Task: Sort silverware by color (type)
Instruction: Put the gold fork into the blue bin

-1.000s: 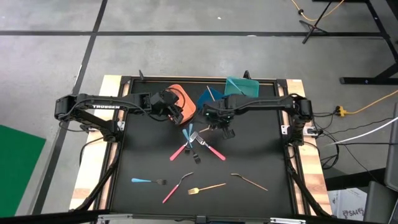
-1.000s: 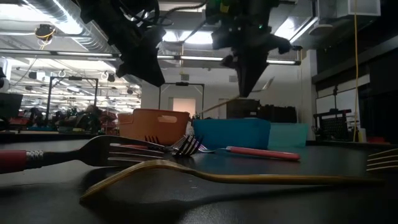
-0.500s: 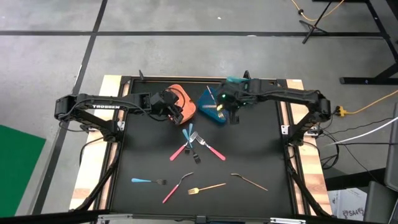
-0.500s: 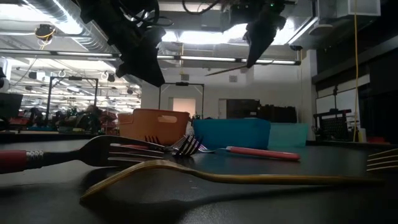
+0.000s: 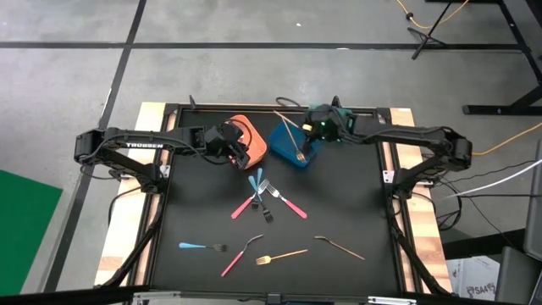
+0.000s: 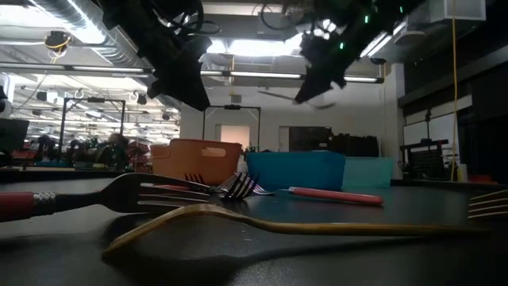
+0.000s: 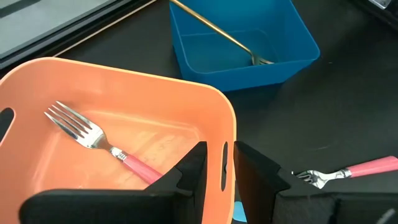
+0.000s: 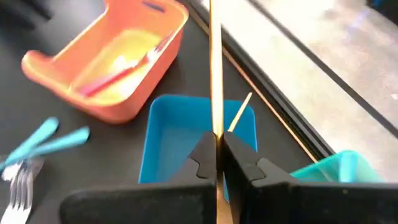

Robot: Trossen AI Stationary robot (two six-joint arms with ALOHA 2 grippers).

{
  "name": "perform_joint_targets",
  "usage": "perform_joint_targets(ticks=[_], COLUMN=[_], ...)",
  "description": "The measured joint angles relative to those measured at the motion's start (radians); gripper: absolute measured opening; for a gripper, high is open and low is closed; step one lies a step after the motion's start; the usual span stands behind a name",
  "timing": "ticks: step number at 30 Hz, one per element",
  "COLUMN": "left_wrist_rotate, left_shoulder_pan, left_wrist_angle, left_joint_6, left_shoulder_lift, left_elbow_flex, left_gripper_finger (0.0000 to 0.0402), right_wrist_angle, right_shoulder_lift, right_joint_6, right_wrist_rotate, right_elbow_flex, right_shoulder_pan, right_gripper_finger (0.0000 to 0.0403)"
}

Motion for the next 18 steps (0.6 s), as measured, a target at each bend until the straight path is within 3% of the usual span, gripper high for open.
perform_joint_targets(ticks=[8,18], left_wrist_rotate=[0.0,0.0], left_shoulder_pan=[0.0,0.0], left_wrist_angle=[0.0,0.001], left_joint_6=[0.0,-0.001], left_shoulder_lift=[0.0,0.0], left_elbow_flex=[0.0,0.0], left_gripper_finger=[0.0073,0.0073], right_wrist_angle=[0.43,0.705], right_shoulder_lift=[0.013,0.019], right_joint_6=[0.191,0.277], right_wrist_rotate=[0.003,0.022], right_elbow_flex=[-0.269,-0.458], right_shoulder_pan=[-0.038,-0.036], right_gripper_finger=[0.0003,0.0003])
